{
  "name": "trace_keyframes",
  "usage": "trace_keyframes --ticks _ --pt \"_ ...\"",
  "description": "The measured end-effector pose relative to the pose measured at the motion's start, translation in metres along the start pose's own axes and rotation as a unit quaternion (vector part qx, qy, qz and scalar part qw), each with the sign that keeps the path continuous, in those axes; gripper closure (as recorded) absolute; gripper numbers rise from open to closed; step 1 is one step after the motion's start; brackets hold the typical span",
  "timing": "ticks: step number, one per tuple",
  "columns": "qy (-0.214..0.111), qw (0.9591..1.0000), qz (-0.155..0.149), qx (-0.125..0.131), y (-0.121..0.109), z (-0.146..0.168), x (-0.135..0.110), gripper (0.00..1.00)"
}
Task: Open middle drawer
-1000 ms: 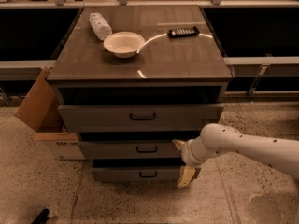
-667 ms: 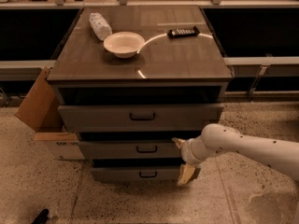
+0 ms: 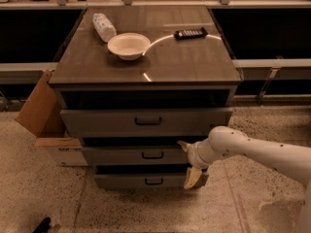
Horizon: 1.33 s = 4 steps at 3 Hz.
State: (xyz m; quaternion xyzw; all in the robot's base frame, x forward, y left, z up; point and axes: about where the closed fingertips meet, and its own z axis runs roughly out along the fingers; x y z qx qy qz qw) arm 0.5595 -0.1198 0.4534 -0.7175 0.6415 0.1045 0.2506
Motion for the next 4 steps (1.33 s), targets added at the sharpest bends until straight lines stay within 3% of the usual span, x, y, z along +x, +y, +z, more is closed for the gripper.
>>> trace_keyframes --ticks 2,3,4 --pt "0.006 0.9996 -0.002 -0.026 -0.015 0.029 0.008 0.03" --pt "0.008 0.9994 0.000 -0.033 -0.016 0.037 0.011 0.25" --pt "0.009 0.9999 0.007 -0.006 -0.007 0.021 0.009 0.48"
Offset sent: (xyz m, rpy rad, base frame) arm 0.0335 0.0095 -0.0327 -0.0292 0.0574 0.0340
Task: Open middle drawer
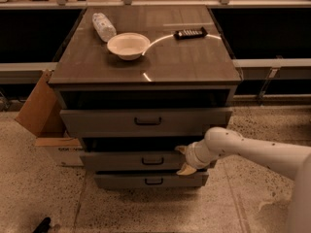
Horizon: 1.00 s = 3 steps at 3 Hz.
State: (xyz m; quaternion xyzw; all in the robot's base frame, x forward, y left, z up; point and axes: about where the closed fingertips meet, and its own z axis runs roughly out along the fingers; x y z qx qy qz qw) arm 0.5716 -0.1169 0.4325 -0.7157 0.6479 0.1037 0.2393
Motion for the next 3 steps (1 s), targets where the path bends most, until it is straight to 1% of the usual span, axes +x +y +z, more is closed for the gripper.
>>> trace_keyframes --ticks 1,2,3 --pt "-0.005 0.9993 0.021 0.030 0.0399 -0.0181 0.0000 0.72" --pt "-0.005 0.9993 0.022 0.031 0.0415 -0.0186 0.0000 1.00" --pt "-0.005 0.9993 0.022 0.031 0.0415 -0.0186 0.0000 0.00"
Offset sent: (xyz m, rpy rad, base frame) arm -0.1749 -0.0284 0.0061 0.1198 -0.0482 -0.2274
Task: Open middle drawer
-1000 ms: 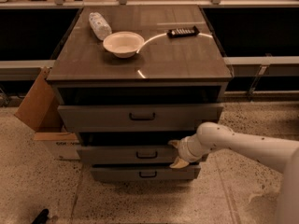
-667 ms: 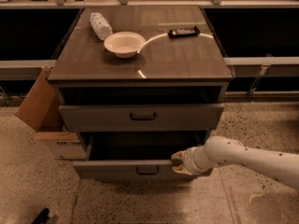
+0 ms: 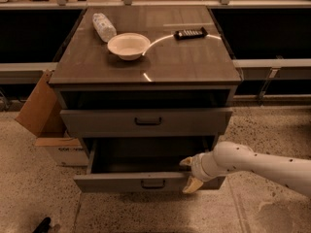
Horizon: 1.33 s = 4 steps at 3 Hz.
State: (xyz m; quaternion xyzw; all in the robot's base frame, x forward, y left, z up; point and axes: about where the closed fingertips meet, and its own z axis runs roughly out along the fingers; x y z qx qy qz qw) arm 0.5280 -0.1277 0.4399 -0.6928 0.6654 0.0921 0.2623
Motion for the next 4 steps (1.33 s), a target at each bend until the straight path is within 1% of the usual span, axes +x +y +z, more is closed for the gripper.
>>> trace_keyframes --ticks 1,2,3,4 --pt "0.000 1.0000 0.000 0.000 0.000 0.000 0.000 0.00" --pt "0.000 0.9999 0.000 -0.010 0.004 0.003 0.000 0.00" --pt "-0.003 0.9991 0.018 -0.038 0.023 0.005 0.002 0.00" --pt "0.007 0.9974 0.033 -0.064 0.042 0.000 0.001 0.00"
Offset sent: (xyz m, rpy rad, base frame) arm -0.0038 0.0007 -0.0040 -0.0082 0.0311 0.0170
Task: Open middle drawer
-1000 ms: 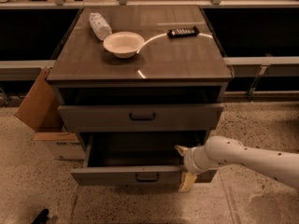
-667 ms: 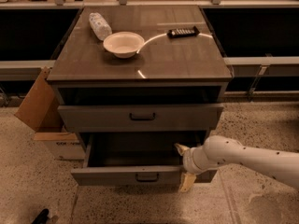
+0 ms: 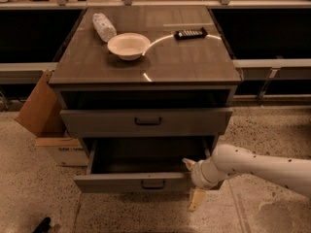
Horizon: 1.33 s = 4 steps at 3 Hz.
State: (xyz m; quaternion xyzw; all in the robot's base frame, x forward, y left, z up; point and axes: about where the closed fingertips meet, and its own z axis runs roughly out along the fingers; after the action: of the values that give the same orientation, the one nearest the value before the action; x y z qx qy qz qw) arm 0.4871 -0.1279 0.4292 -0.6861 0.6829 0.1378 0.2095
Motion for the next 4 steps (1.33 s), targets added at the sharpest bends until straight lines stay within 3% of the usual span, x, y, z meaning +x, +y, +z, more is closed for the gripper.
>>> trace_keyframes --ticks 1,2,4 --pt "0.007 0.9995 0.025 -0.020 0.017 -0.001 0.006 0.18" --pt "0.013 0.9987 0.042 -0.027 0.029 -0.002 0.010 0.41" --pt "0.023 0.9975 0.066 -0.003 0.049 -0.016 0.016 0.87"
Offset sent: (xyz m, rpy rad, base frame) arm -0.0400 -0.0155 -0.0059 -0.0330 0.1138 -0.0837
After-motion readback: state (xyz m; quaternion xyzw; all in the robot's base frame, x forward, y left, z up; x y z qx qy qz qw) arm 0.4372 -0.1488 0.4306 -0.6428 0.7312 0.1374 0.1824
